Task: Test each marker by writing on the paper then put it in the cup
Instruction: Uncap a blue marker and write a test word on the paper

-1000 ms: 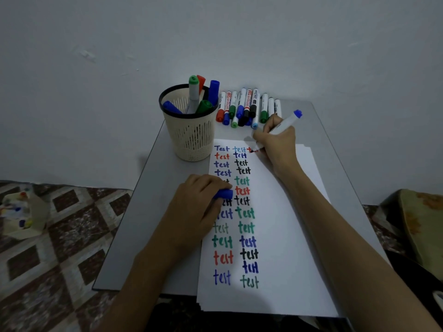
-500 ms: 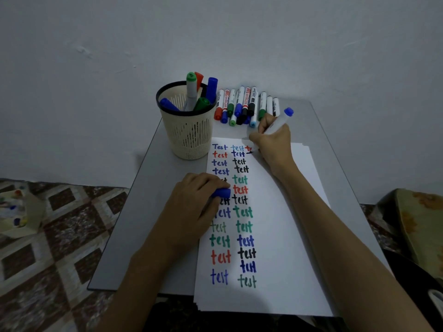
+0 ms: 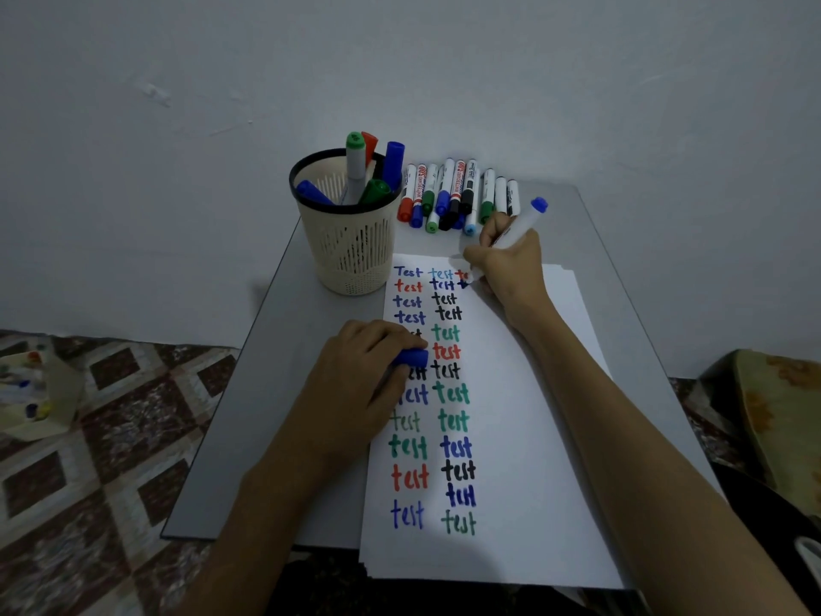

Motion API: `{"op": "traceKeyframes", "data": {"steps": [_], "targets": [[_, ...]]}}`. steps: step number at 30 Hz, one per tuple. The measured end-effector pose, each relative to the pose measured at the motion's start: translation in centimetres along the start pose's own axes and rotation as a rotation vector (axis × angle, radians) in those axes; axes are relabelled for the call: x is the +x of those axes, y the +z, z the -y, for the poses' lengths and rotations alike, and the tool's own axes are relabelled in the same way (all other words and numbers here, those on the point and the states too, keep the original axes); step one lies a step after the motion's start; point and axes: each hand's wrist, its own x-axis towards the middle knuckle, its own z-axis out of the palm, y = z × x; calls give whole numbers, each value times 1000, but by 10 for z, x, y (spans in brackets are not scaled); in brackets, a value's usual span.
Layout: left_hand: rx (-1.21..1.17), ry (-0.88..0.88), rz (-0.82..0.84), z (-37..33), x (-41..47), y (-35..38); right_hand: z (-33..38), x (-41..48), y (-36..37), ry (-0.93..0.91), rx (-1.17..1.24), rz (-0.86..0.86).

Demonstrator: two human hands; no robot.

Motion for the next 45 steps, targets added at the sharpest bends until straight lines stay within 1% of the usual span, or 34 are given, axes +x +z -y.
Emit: {"op": "traceKeyframes", "data": {"steps": [3, 10, 14, 19, 22, 26, 33, 36, 42, 45], "targets": [[2, 6, -4, 1, 0, 1, -1, 0, -1, -4, 10, -37], [2, -7, -2, 1, 0, 1, -1, -1, -1, -41, -23, -9], [-3, -6, 3, 0, 0, 0, 2, -1, -1, -16, -23, 4], [-6, -10, 1, -1, 0, -1, 4, -3, -2, -22, 40, -71], [-8, -9, 5, -1, 0, -1, 5, -4, -1, -25, 2, -50], [-11, -11, 3, -1, 0, -1, 5, -5, 0, 0, 17, -43], [-11, -17, 6, -2, -1, -1, 5, -5, -1, -12, 13, -102], [-14, -18, 2, -2, -1, -1, 5, -5, -2, -4, 91, -129], [-18, -26, -1, -2, -2, -1, 5, -6, -1, -27, 50, -82], [-16, -29, -2, -2, -1, 0, 5, -5, -1, -6, 74, -68]]}}
